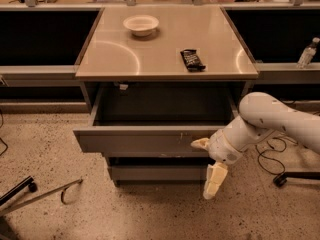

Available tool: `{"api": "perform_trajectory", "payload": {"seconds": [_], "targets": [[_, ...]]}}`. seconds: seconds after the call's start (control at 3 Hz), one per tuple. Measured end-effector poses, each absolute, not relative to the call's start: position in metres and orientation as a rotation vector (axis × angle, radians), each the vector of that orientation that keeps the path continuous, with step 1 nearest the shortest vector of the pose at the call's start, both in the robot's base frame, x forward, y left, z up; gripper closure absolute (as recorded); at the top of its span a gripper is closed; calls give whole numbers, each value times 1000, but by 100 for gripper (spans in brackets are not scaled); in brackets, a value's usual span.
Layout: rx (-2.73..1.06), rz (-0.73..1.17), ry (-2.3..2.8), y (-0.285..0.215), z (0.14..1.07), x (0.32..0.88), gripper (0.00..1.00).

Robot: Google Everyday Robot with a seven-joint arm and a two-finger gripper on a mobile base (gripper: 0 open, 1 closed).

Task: Close top drawer

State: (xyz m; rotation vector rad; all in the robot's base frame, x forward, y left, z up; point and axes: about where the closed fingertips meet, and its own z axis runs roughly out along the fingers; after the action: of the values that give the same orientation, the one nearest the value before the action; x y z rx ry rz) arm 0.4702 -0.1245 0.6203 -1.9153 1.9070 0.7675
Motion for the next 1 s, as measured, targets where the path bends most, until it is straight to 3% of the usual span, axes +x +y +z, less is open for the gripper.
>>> {"api": "perform_trajectory", "payload": {"seconds": [1.0], "targets": [[-1859, 541, 1915, -149, 630, 558, 0]]}}
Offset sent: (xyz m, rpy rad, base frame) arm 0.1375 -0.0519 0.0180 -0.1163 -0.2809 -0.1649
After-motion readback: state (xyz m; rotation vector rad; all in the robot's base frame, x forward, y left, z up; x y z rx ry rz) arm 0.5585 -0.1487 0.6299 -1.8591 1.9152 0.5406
